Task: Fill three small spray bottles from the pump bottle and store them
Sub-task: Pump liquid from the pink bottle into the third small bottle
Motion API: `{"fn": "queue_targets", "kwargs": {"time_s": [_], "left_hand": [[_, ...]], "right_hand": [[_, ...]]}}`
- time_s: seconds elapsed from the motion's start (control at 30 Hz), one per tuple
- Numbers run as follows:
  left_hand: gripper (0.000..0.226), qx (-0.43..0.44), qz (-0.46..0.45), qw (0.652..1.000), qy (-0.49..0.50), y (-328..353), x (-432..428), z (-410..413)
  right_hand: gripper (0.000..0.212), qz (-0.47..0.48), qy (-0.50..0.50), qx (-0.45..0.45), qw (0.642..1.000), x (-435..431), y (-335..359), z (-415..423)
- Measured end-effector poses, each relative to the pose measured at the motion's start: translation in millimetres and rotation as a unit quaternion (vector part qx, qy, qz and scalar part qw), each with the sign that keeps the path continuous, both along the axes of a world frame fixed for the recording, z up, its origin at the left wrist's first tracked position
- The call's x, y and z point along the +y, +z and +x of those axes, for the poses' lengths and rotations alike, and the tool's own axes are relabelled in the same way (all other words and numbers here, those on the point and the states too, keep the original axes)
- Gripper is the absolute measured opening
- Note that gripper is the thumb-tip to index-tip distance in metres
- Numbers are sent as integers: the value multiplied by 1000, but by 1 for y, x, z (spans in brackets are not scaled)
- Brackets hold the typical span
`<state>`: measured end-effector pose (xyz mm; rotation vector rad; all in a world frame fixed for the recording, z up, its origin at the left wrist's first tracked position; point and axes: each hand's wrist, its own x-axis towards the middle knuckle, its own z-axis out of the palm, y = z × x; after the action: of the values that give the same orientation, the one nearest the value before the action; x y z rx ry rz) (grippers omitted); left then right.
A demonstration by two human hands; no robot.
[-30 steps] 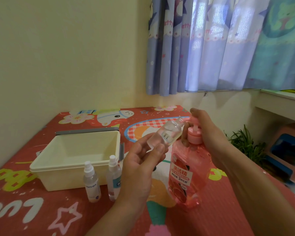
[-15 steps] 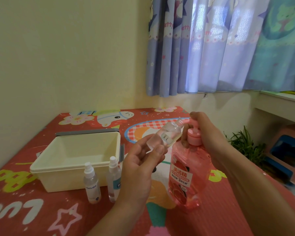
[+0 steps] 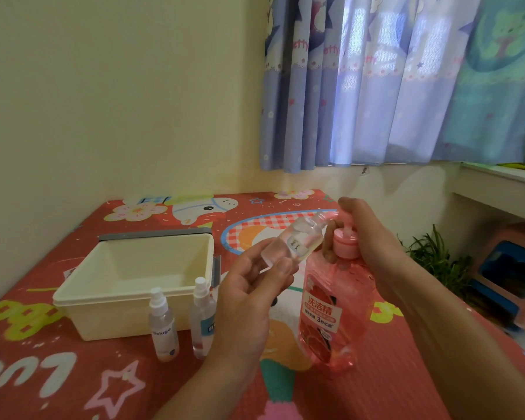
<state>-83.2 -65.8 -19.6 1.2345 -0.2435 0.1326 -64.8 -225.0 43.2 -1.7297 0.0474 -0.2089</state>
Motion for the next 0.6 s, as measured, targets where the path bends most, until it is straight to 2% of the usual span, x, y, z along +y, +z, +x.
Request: {"fn": "queue_targets", "kwargs": {"time_s": [0.6], "left_hand": [[41, 0, -6, 1000, -2, 0, 1, 0]], "right_hand": [[59, 8, 5, -3, 1000, -2, -3, 0]]}}
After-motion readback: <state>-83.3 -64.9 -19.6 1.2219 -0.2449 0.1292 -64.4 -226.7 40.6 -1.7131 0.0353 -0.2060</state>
